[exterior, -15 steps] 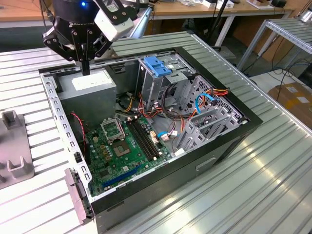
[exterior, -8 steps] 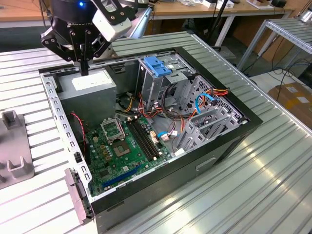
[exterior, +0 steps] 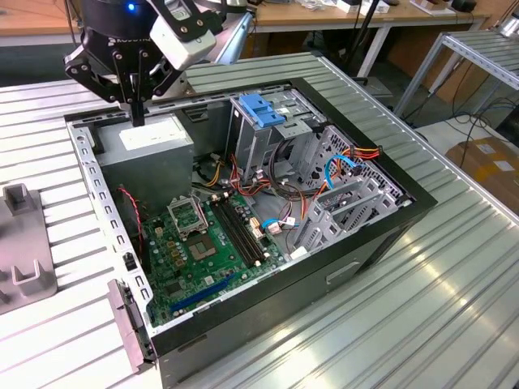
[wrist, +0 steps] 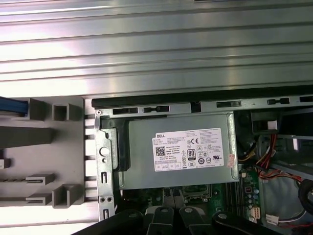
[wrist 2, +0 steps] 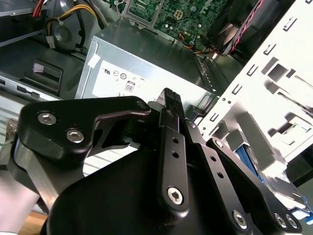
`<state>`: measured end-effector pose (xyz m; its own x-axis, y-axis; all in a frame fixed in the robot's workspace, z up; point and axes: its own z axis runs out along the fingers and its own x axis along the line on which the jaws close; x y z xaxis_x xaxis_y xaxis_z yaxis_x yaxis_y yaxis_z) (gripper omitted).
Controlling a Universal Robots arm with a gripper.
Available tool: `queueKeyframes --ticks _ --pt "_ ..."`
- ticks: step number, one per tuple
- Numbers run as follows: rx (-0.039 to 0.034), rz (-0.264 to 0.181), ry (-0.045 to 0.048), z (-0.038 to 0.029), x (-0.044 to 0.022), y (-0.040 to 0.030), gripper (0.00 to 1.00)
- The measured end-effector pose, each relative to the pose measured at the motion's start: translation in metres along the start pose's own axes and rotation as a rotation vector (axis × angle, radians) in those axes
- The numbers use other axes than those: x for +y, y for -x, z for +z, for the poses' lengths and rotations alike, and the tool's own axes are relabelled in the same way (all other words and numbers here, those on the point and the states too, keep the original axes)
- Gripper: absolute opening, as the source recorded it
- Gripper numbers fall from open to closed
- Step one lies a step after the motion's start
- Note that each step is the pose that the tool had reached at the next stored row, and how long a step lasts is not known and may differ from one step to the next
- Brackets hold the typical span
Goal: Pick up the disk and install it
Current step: 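Reach for the disk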
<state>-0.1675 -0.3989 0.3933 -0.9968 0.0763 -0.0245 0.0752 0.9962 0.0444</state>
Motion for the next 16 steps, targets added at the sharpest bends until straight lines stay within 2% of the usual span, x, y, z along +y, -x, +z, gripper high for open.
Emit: queueKeyframes --ticks 16 --pt "0.0001 0.000 0.0000 -0.0002 -0.0005 -0.0073 0.10"
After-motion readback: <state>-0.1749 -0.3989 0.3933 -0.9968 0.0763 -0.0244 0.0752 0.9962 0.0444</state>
